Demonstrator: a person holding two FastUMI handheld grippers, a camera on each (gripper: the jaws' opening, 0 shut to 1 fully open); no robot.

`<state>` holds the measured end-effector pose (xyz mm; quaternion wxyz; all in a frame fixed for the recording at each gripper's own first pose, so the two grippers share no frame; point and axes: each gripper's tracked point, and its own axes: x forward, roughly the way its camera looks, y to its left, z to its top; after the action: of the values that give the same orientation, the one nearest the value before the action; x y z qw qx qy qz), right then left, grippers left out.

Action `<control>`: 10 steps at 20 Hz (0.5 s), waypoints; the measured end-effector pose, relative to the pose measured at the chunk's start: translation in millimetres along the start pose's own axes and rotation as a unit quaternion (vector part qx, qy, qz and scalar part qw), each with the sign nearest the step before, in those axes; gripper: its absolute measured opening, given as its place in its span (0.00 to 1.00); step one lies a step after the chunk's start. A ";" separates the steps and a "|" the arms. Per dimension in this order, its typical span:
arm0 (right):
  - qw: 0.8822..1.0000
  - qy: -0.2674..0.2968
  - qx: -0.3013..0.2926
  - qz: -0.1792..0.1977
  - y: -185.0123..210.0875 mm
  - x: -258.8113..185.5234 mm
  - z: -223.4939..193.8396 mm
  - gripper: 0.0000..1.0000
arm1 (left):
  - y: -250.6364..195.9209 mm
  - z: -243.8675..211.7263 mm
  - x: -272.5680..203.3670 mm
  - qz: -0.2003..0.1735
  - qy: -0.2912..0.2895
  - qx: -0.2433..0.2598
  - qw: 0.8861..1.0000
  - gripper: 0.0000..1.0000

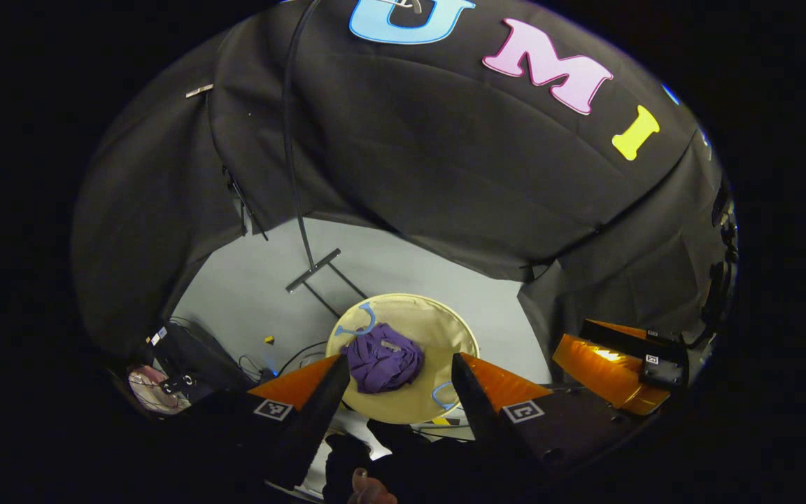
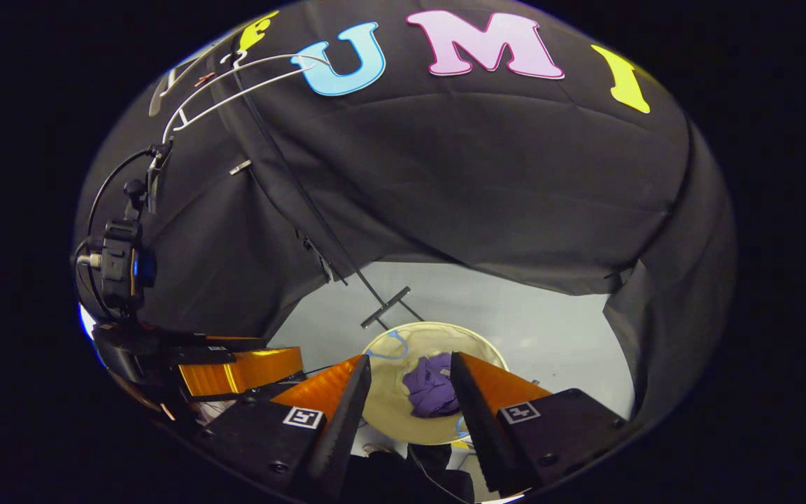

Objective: Grasp the clothes on the hanger with both hands and then place them into the laundry hamper below.

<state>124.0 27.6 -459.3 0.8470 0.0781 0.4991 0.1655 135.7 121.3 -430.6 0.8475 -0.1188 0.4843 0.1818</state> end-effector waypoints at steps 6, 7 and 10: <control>0.996 -0.070 -0.018 -0.045 30.3 -52.1 2.0 0.77 | 8.2 8.2 -68.3 -0.041 -0.084 0.053 0.994 0.93; 0.995 -0.083 -0.019 -0.057 34.3 -61.3 4.0 0.77 | 11.3 10.9 -83.5 -0.044 -0.096 0.066 0.992 0.93; 0.988 -0.132 -0.014 -0.084 50.0 -99.0 12.1 0.80 | 24.4 26.4 -123.1 -0.056 -0.146 0.112 0.981 0.93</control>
<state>80.2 39.2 -357.3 0.9174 0.0453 0.3853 0.0888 88.7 129.5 -311.6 0.9260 -0.0221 0.3649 0.0944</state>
